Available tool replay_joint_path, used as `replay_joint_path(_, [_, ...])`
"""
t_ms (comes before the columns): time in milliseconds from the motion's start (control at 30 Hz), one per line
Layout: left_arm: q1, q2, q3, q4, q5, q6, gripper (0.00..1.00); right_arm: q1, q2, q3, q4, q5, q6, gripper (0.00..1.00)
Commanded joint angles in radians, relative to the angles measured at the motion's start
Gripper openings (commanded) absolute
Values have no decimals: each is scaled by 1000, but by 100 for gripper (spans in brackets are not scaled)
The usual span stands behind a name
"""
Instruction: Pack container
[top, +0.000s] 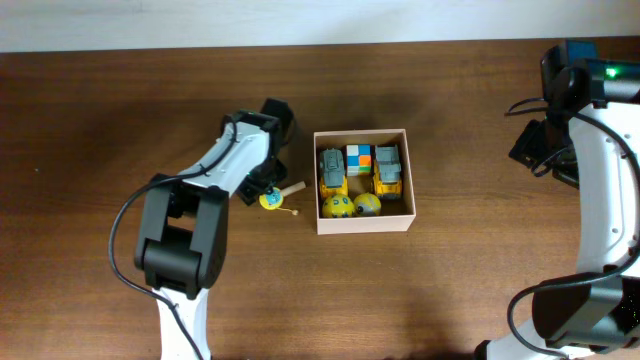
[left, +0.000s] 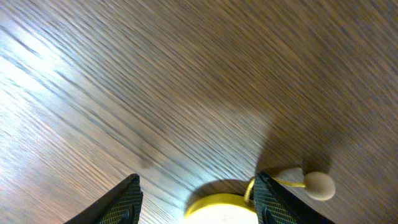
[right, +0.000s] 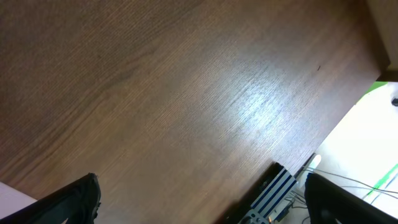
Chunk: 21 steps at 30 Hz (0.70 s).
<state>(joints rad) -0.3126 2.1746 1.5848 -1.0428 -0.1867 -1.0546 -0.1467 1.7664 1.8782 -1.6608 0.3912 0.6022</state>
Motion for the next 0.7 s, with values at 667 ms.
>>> replay_joint_path(667, [160,37,-37,48,-140,369,72,-4,-4,2,1,5,9,99])
